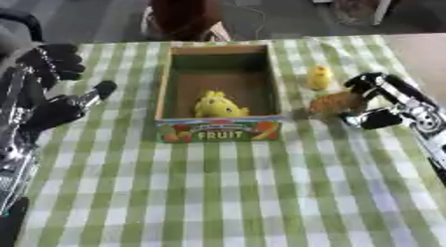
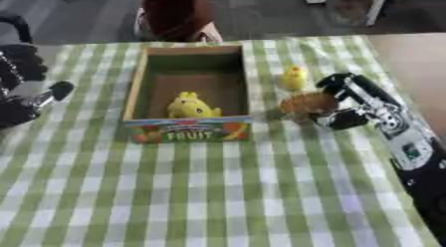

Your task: Pick up objects on the table and place them in the box.

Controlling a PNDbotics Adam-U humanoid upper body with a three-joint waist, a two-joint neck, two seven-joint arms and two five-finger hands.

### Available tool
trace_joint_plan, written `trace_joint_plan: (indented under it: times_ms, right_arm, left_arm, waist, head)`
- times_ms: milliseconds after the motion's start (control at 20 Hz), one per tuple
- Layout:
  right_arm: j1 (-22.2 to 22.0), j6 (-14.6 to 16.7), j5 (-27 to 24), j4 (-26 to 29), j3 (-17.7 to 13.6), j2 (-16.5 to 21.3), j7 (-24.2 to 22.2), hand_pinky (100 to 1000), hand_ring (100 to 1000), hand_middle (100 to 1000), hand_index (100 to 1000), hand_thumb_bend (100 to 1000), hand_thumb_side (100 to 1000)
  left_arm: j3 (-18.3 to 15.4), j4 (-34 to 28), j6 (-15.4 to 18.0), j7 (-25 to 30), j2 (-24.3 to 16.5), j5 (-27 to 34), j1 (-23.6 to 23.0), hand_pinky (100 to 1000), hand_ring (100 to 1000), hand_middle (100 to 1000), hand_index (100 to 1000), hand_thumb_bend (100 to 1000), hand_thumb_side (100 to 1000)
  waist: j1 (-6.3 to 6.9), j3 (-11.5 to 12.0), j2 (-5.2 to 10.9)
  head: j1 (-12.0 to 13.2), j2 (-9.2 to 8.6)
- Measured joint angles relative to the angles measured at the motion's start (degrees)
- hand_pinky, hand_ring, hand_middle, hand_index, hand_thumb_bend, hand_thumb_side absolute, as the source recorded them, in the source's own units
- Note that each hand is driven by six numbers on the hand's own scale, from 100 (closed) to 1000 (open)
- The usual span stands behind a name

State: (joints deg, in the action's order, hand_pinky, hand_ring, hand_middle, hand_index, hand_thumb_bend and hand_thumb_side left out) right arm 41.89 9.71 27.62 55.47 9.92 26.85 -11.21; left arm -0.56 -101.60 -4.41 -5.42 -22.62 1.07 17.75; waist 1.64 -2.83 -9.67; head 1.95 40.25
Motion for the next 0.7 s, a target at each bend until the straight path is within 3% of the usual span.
trace_joint_plan:
  times_ms: [150, 500, 650, 700]
  right_arm:
    - [0.0, 0.3, 0.5, -0.3, 0.0, -0.1, -0.4, 666, 658, 558, 689, 425, 100]
    - [-0.1, 0.8, 1.8, -0.3, 0.0, -0.4, -0.2, 606, 468, 325, 384, 396, 100]
    - [-0.1, 0.9, 2.0, -0.3, 0.0, -0.4, 0.3, 590, 437, 286, 342, 394, 100]
    - [-0.1, 0.9, 2.0, -0.3, 0.0, -0.4, 0.5, 569, 396, 239, 291, 394, 100]
  left_arm:
    - [0.0, 0.0, 0.0, 0.0, 0.0, 0.1, -0.1, 683, 640, 588, 712, 747, 164]
    - [0.0, 0.0, 0.0, 0.0, 0.5, 0.2, -0.1, 683, 640, 588, 712, 746, 165]
    - [0.0, 0.0, 0.0, 0.0, 0.5, 0.2, -0.2, 683, 640, 588, 712, 745, 165]
    - [0.0, 0.0, 0.0, 0.0, 0.5, 0.2, -0.2, 683, 640, 588, 713, 745, 166]
  waist:
    - [-0.01, 0.0, -0.01]
    - [-0.03, 0.0, -0.01]
    - [-0.03, 0.0, -0.01]
    - [-0.03, 0.0, -0.01]
  head:
    - [0.0, 0.0]
    - [0.0, 0.0]
    - [0.0, 0.0]
    - [0.0, 0.0]
